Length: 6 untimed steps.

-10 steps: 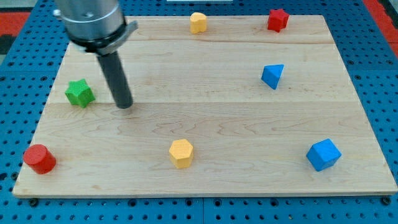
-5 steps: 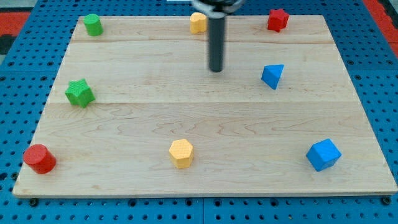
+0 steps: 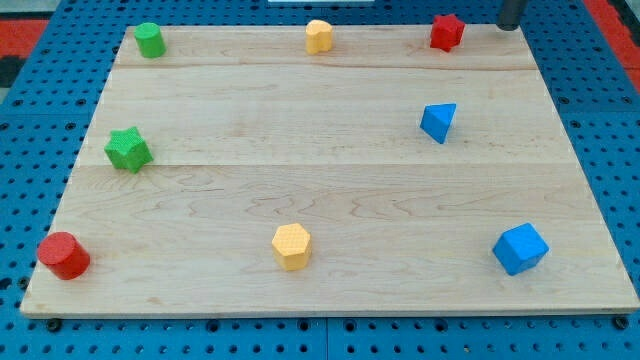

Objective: Place the red star on top of the blue triangle

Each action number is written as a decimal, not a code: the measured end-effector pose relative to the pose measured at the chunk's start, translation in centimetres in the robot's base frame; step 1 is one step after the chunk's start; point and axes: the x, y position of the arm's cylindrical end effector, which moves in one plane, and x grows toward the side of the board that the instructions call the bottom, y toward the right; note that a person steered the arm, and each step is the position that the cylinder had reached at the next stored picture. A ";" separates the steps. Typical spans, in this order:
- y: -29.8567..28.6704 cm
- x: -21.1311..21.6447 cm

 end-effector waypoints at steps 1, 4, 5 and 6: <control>-5.7 0.4; -5.9 1.8; -5.0 0.0; -11.6 0.0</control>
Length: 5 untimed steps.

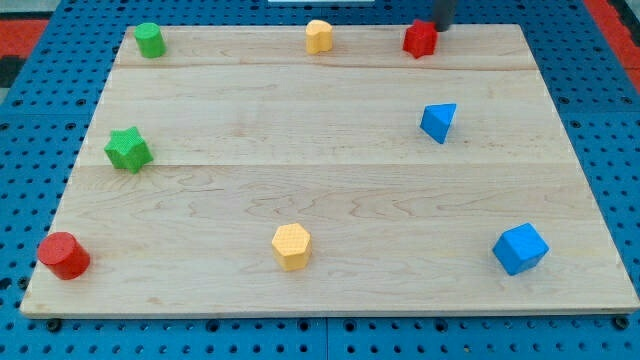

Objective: Place the red star on top of the blue triangle

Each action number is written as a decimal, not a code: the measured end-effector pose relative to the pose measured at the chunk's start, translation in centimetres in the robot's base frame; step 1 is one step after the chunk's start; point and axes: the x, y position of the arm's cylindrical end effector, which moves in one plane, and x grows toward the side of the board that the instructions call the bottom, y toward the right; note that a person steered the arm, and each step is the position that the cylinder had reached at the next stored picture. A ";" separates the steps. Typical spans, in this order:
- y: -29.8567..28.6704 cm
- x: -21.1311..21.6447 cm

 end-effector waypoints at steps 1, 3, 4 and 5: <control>-4.9 0.0; -1.7 3.9; -3.1 4.8; -1.8 12.1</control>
